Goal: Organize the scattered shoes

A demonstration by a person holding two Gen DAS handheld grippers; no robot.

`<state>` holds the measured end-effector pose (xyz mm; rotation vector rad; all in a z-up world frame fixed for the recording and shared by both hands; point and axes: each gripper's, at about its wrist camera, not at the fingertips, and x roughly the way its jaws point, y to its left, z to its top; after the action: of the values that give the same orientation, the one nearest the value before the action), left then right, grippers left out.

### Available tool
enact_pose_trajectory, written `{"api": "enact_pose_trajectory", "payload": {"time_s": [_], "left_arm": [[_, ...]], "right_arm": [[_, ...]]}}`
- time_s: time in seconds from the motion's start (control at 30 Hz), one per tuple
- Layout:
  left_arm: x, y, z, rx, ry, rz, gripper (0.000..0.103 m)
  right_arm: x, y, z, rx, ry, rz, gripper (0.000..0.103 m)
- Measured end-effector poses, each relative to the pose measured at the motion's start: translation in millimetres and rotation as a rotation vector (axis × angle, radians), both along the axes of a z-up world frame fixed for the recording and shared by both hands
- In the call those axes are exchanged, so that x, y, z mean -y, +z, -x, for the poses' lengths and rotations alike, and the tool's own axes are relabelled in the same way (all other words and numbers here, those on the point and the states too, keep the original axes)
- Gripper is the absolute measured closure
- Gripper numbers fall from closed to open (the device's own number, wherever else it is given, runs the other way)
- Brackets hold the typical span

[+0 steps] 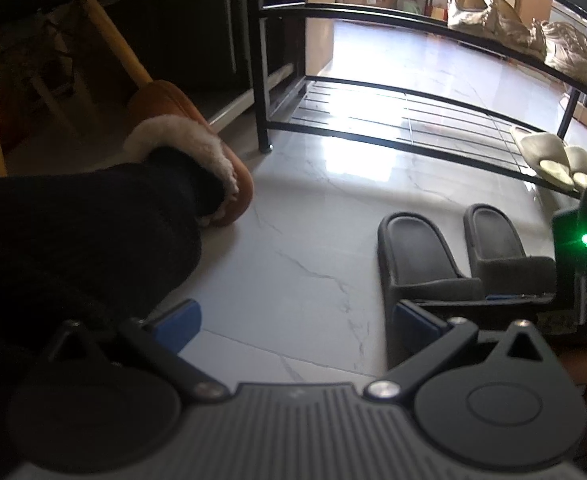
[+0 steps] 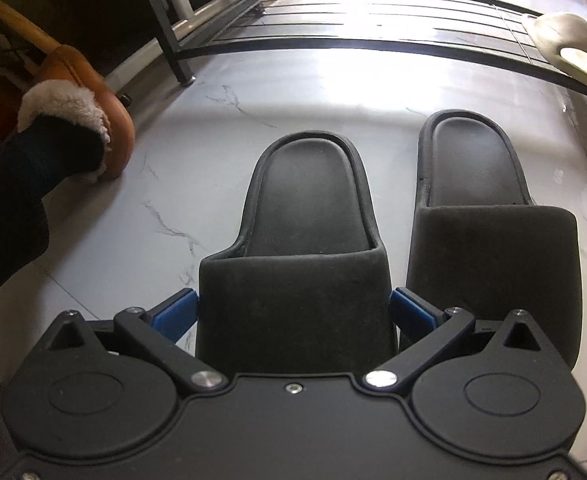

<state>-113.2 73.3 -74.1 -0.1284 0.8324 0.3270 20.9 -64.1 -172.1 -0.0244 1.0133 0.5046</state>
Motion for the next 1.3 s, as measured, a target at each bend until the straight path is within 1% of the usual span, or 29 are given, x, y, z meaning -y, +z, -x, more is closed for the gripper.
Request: {"api": "enact_pose_trajectory", "payload": {"time_s": [0.17, 0.27, 0.37, 0.43, 0.57, 0.7, 0.8, 0.9, 0.97, 1.0, 1.07, 1.13, 1.23, 1.3], "left_arm": [[1, -1, -1, -0.003, -0.001, -0.003, 0.001], [1, -1, -2, -0.006, -0.002, -0.004, 0.001], [1, 0, -1, -0.006, 0.000, -0.005, 0.001], [0, 0, -1, -0.005, 0.004, -0.006, 0.001], [1, -1, -1, -0.010, 0.004, -0.009, 0.001], [1, -2, -2, -0.010, -0.001, -0.017, 0.001], [1, -3, -2, -0.014, 0.001, -0.018, 0.001], [2, -3, -3, -0.017, 0.000, -0.017, 0.001], [2, -3, -3, -0.017, -0.003, -0.019, 0.001], [2, -3, -3, -0.016, -0.004, -0.019, 0.001], [1, -3, -3, -0.016, -0.005, -0.018, 0.001], [1, -3, -4, -0.020, -0.004, -0.015, 0.001], [2, -3, -4, -0.020, -0.006, -0.012, 0.001], [1, -3, -4, -0.019, -0.007, -0.011, 0.001]], "right_arm": [[-6, 0, 0, 0.032, 0.005, 0.013, 0.000], [-6, -1, -2, 0.030, 0.007, 0.015, 0.000], [-5, 2, 0, 0.038, -0.007, 0.014, 0.002], [-2, 6, 4, 0.068, -0.030, -0.026, 0.002], [6, 17, 4, 0.070, -0.070, -0.115, 0.002], [13, 29, 0, 0.081, -0.082, -0.150, 0.003], [16, 30, -3, 0.040, -0.075, -0.150, 0.003], [14, 14, -4, -0.079, -0.046, -0.104, 0.004], [15, 9, -1, -0.082, -0.039, -0.104, 0.002], [16, 8, 1, -0.079, -0.035, -0.108, 0.000], [16, 11, 4, -0.064, -0.033, -0.129, 0.000], [13, 17, 7, -0.015, -0.018, -0.129, 0.000], [4, 22, 9, 0.039, 0.016, -0.090, 0.000], [-8, 17, 9, 0.055, 0.048, -0.035, 0.000]]}}
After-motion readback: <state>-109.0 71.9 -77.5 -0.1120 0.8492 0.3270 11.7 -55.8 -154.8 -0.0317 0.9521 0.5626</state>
